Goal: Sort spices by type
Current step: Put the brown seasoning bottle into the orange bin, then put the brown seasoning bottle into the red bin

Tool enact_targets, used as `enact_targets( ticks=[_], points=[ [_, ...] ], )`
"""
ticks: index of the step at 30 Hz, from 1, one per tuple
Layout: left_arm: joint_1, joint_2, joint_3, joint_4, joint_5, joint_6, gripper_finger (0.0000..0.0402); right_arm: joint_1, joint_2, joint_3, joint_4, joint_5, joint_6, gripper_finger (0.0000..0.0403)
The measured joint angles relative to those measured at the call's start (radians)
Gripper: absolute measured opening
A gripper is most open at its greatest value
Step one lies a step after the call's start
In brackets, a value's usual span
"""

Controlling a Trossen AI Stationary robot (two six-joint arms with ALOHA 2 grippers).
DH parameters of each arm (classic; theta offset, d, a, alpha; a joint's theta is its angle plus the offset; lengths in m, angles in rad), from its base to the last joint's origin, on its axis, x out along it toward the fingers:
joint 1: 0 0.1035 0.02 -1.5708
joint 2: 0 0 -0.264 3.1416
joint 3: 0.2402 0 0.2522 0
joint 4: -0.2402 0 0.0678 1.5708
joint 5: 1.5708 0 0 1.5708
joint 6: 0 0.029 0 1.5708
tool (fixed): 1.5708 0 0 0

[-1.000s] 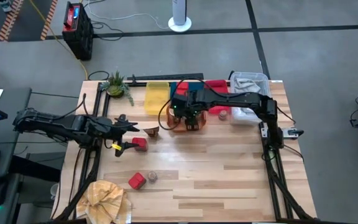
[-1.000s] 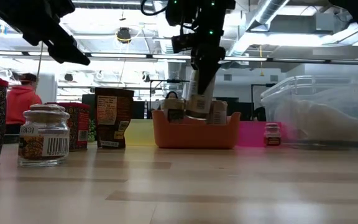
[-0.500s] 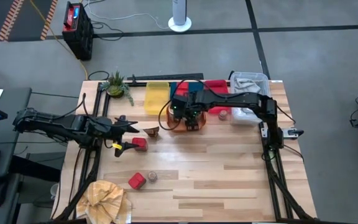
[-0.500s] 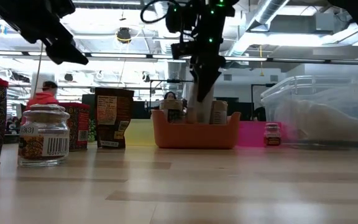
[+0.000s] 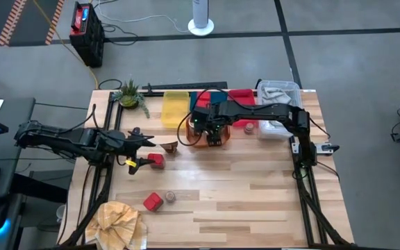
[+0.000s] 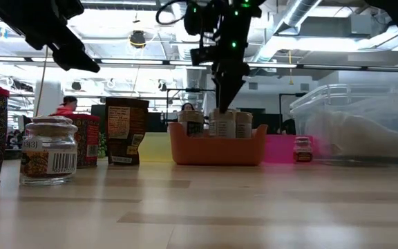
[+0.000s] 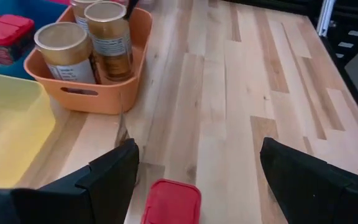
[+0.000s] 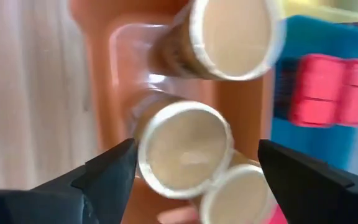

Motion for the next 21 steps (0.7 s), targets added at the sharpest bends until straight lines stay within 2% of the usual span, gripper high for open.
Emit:
enact_targets(
  ticks=[7,13,21],
  points=[
    [0.0,0.0,0.0,-0.007,-0.01,-0.011,0.0322,0.052,-0.003,0.107,-0.152,0.097,0.019,0.0359],
    [-0.008,0.0,0.0,-0.045,-0.003,-0.029,0.0322,0.051,-0.002,0.096,-0.402,0.096,0.17,0.0351],
    [-0.008,0.0,0.0,-0.063,-0.003,-0.017,0.0322,-0.018,-0.037,-0.017,-0.39,0.091,0.18,0.0338]
  ],
)
